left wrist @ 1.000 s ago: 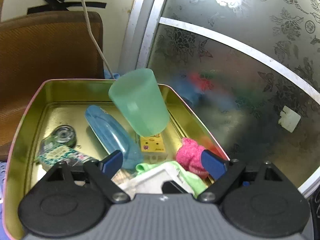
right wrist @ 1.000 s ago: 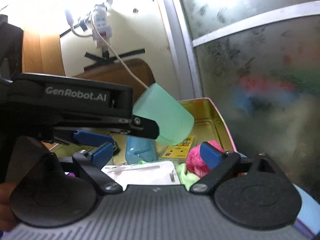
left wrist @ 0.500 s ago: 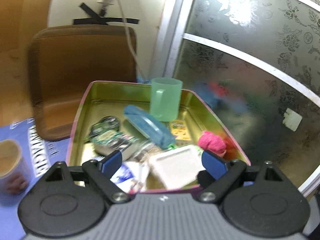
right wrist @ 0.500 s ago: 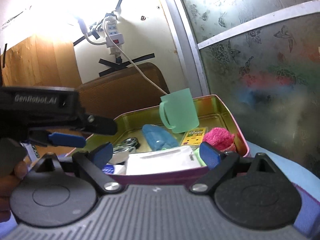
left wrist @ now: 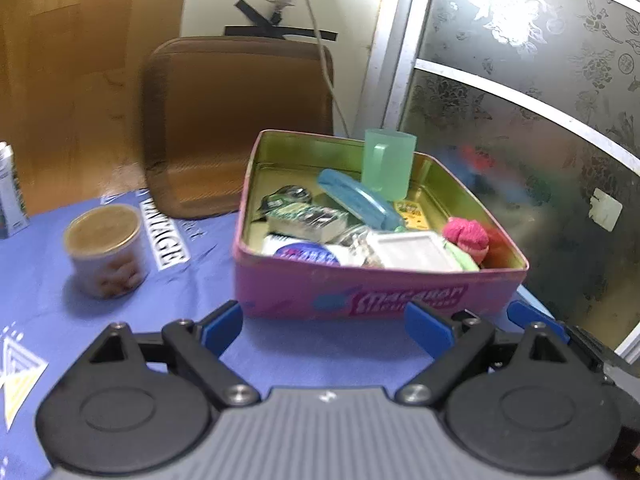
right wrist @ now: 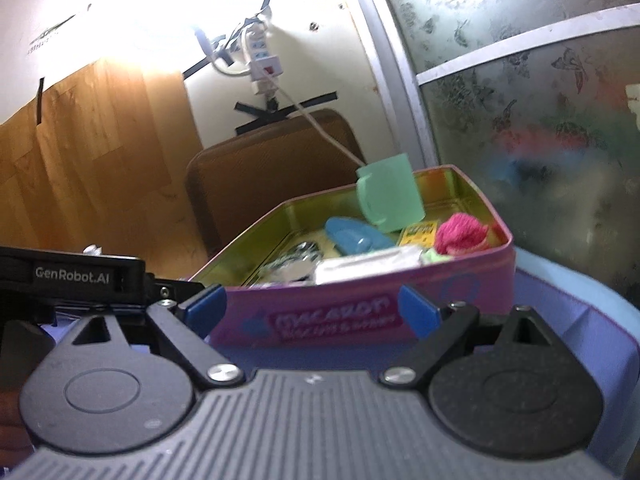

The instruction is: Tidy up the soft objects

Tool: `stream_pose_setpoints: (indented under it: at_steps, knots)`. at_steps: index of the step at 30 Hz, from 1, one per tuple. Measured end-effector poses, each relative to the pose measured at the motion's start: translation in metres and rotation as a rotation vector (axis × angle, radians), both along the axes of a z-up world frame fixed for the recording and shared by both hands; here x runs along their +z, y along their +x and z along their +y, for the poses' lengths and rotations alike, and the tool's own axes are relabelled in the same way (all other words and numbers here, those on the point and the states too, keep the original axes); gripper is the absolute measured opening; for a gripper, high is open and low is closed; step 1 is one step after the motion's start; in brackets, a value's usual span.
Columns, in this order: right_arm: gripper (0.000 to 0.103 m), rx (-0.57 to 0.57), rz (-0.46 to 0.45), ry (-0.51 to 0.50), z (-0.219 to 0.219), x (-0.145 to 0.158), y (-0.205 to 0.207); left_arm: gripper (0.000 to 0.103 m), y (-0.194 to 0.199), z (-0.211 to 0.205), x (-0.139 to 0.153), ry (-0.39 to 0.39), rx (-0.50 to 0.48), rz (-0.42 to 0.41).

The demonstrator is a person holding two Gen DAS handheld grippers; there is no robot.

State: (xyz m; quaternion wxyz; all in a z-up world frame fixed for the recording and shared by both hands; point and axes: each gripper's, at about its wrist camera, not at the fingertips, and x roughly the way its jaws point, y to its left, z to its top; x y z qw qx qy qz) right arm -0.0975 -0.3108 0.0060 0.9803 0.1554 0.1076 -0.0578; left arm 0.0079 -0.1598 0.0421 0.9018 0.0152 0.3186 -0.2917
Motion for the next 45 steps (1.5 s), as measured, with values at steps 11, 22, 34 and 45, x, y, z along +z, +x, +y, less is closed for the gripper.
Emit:
stream_pose_setpoints:
  at_steps: [11,22,34,45]
  knots:
    - [0.095,0.064,0.056,0.076,0.019,-0.003,-0.009,0.096,-0.016,0.043,-0.011,0.036,0.088,0.040]
    - [0.095,0.132,0.066,0.173,0.030,0.000,-0.010,0.103,-0.032,0.056,-0.023,0.122,0.118,0.058]
    - [0.095,0.172,0.110,0.239,0.032,-0.009,-0.004,0.103,-0.036,0.054,-0.044,0.238,0.141,0.129]
    - [0.095,0.164,0.121,0.276,0.023,-0.018,-0.003,0.103,-0.034,0.047,-0.054,0.289,0.139,0.148]
